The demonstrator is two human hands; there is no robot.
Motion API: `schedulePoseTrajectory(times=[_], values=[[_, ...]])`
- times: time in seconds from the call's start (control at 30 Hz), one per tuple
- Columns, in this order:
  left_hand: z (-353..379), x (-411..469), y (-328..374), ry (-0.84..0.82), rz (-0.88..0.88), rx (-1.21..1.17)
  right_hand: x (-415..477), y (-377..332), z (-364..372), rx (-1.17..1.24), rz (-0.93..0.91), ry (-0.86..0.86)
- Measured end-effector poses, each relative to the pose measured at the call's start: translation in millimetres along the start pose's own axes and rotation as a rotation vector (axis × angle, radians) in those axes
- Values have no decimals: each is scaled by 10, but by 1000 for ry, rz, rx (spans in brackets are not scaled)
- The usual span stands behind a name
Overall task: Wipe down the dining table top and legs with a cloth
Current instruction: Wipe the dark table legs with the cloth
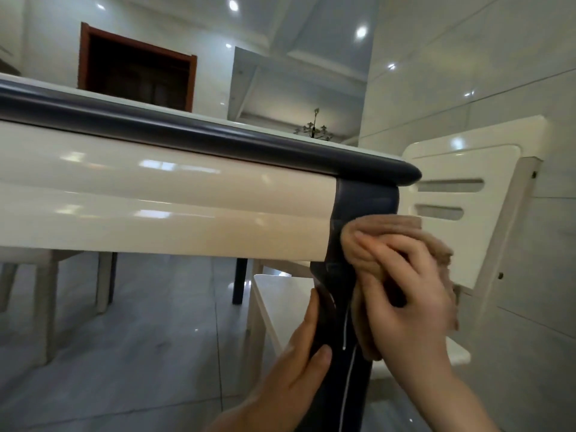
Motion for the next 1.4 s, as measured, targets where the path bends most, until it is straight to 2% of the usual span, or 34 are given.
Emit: schedulePoseTrajectory(times=[0.07,0.1,0.23,0.3,0.43,0.47,0.5,0.57,0.63,0.67,0.7,0.83,0.9,1.0,1.03,1.13,1.2,1.33,1.4], values=[[7,-7,26,-37,-16,-2,112,76,-42,94,187,56],[20,0,30,-37,-7,15,138,23,-16,113,203,54],[29,58,-16,-24,49,25,103,-259,104,32,-39,-77],[19,73,-49,-19,12,25,157,-165,66,49,-46,-87],[14,61,-34,-4,-64,18,277,70,-59,224,306,49],[16,74,-57,4,-48,53,307,43,-50,255,346,63],[27,71,-76,17,-35,85,338,-21,-21,243,330,66],[20,77,-160,65,-12,145,378,-168,57,148,178,39],[3,82,-264,91,-16,69,396,-222,81,34,-8,1],[-3,84,-276,77,-25,38,406,-170,63,16,-41,-10],[-3,90,-254,69,-35,31,411,-86,32,29,-19,-7],[-1,67,-155,69,-86,-23,371,89,-34,243,280,61],[4,68,-155,35,-49,-40,326,-37,33,160,204,55],[16,46,-167,5,-6,-112,261,-110,70,12,-57,-27],[24,36,-167,8,1,-104,250,-51,43,0,-90,-46],[34,-11,-99,0,-9,-133,179,186,-70,115,97,-15],[45,-32,-69,-10,-18,-123,17,201,-67,131,116,-17],[73,-31,15,20,60,-138,-560,90,20,-52,-215,-161],[75,-41,13,26,91,-147,-655,87,-17,-67,-277,-234]])
Point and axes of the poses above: each hand's wrist, its own x-axis towards the middle knuckle, its own z-axis out of the palm, y = z × x, the point moved 2 cm from there along x, towards the middle knuckle, and after that the axes turned 13 degrees about -x, right-handed, at the moved point
